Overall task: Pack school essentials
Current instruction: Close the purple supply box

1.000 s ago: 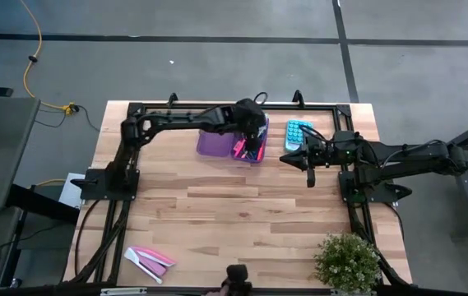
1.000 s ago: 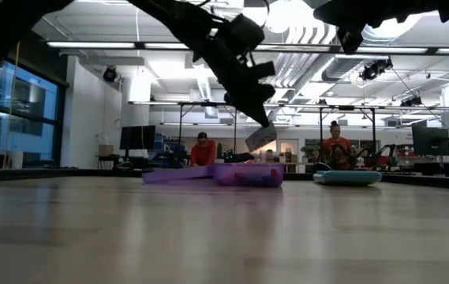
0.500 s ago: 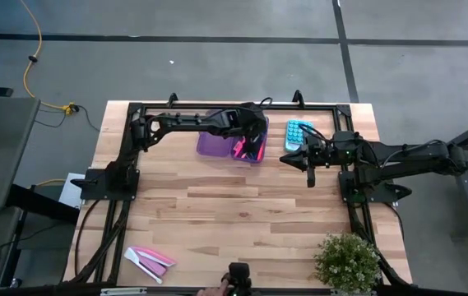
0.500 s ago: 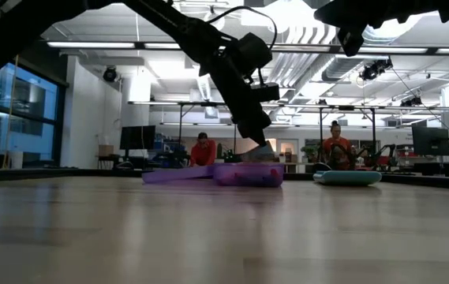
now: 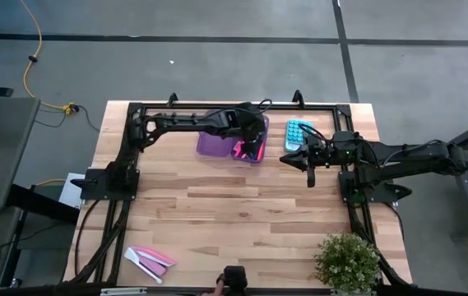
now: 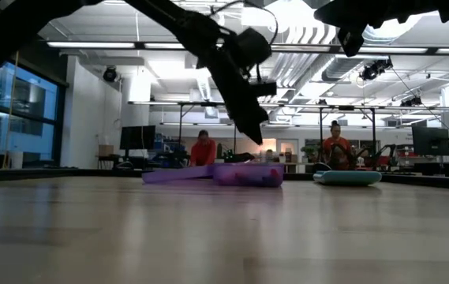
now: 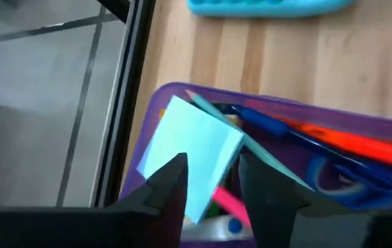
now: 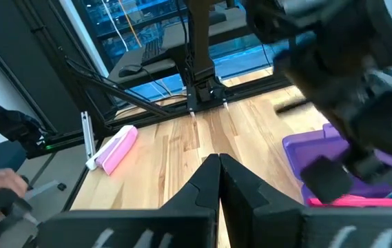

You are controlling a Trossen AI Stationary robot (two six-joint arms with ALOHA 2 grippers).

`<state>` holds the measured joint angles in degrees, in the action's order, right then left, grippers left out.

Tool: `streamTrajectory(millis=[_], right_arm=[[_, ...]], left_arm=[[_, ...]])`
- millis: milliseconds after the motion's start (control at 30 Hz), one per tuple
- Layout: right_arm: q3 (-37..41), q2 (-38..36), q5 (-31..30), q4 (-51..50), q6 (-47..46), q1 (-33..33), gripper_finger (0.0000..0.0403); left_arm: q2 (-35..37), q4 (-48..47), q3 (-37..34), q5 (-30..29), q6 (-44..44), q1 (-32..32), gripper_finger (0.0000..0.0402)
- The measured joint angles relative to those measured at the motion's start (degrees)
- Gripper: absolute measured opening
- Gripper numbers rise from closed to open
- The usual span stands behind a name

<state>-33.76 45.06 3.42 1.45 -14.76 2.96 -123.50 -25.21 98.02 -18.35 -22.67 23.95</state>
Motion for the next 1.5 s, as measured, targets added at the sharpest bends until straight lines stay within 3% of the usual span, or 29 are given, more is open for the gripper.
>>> streamTrajectory(millis=[233, 400, 633, 800, 933, 1067, 1400, 1500], right_arm=[[0.0, 0.0, 0.0, 0.0, 0.66, 0.0, 0.0], [0.02, 0.0, 0.0, -0.2, 0.71, -0.01, 0.0], [0.0, 0.0, 0.0, -0.53, 0.7, -0.01, 0.0], [0.0, 0.0, 0.0, -1.03, 0.8, 0.0, 0.0], [0.0, 0.0, 0.0, -1.56, 0.79, -0.02, 0.0], [0.0, 0.0, 0.0, -1.71, -0.07, -0.02, 0.0], [0.0, 0.0, 0.01, -1.7, -0.83, 0.0, 0.0], [0.0, 0.0, 0.0, -1.69, -0.72, 0.0, 0.0]], left_arm=[[9.31, -8.58, 0.0, 2.59, 5.14, 0.96, 0.0137], [19.42, -11.28, -4.91, 10.07, 15.6, 3.7, 0.0126], [38.24, 10.91, -33.86, 13.16, 30.13, 6.82, 0.011], [47.14, 11.92, -50.96, 10.09, 46.1, 7.17, 0.0109], [48.49, 11.24, -59.05, 10.01, 57.16, 8.16, 0.0114], [45.87, 11.95, -62.8, 12.48, 63.7, 10.03, 0.0121], [42.21, 12.38, -63.12, 11.44, 66.08, 13.46, 0.0113], [40.65, 14.65, -63.12, 13.72, 66.86, 14.0, 0.0102]])
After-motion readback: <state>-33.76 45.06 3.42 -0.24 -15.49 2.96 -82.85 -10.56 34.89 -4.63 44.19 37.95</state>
